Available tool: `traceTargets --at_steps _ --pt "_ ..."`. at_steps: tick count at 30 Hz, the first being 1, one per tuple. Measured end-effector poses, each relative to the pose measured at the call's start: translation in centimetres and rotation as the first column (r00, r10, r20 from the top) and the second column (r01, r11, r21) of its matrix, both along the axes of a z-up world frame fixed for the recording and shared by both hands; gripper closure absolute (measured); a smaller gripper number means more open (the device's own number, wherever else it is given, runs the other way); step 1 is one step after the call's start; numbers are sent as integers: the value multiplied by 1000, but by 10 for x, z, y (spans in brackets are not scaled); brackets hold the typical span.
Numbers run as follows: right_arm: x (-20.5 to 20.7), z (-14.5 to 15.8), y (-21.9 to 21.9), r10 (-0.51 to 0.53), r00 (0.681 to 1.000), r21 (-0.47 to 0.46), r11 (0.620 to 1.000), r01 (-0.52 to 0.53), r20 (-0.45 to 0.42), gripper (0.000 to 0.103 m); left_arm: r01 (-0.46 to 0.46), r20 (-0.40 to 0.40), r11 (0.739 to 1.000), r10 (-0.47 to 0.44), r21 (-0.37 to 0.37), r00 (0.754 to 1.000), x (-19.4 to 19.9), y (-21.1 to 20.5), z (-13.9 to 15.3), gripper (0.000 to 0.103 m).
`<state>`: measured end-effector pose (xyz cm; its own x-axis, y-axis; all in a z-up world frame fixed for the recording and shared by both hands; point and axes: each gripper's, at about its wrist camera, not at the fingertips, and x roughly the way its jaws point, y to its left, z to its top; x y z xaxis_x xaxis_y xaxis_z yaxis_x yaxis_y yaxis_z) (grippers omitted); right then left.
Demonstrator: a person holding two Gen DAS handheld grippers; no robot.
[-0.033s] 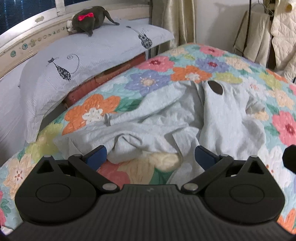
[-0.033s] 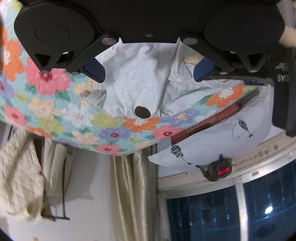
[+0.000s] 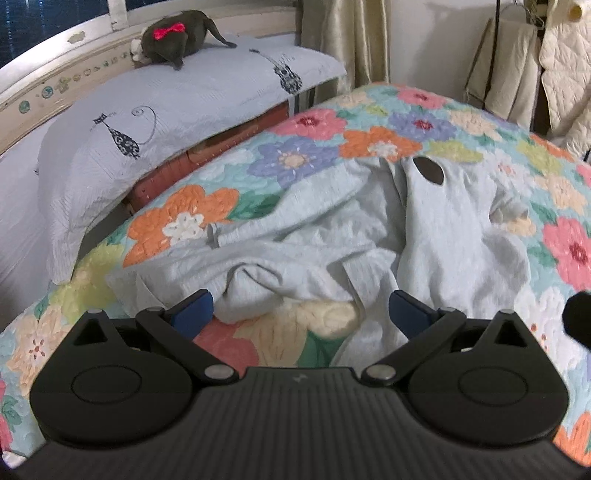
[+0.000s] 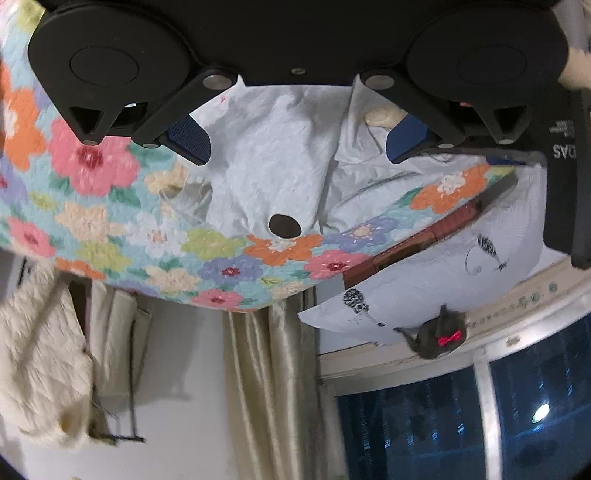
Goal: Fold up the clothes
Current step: 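Move both grippers over the crumpled grey T-shirt on the quilt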
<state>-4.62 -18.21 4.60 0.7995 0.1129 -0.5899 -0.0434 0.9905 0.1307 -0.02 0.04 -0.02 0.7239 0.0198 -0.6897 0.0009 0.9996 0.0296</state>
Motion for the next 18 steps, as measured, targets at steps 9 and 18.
traceTargets --at_steps 9,18 --pt "1 -16 3 2 1000 139 990 -6 28 0 42 -87 998 -38 39 995 3 -10 -7 0" --pt "-17 -27 -3 -78 996 182 981 70 33 0 56 -93 998 -52 34 994 8 -4 -19 0"
